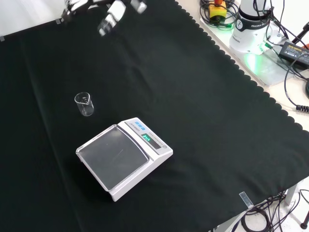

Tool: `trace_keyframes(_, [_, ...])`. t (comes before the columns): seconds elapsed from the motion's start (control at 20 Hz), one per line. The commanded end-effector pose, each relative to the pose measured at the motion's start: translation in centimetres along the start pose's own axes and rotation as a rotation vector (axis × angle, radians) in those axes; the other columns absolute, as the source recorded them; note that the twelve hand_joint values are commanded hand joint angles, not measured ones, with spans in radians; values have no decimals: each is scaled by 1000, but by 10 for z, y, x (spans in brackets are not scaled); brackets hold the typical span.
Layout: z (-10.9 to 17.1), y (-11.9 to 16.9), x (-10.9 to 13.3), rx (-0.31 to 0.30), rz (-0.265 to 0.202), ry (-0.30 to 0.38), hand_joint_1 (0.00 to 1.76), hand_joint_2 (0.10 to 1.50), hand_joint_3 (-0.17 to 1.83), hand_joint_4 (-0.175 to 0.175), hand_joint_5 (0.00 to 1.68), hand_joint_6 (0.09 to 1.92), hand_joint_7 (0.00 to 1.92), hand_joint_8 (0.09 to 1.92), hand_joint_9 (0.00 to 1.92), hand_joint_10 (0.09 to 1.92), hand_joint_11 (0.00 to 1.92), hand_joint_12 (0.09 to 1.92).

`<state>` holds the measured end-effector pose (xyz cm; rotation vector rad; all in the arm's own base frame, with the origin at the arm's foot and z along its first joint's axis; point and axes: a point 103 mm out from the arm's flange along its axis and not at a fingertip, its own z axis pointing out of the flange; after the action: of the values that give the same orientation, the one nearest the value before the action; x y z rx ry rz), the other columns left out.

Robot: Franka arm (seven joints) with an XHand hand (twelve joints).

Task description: Pick up the beaker.

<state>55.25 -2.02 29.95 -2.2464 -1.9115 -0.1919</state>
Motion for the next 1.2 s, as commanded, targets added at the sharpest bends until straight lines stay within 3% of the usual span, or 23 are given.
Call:
trace_keyframes(0.05, [42, 68, 3, 15, -33, 58, 289, 943, 189, -58, 312, 87, 44, 769, 33, 833, 0, 1515])
trace_keyframes(0.65, [107, 85, -11, 141, -29, 90, 301, 932, 180, -62, 318, 87, 58, 784, 35, 837, 0, 1525])
trace_keyframes(1.2, [161, 90, -5, 226, -22, 84, 316, 921, 171, -64, 321, 87, 64, 795, 35, 839, 0, 1529])
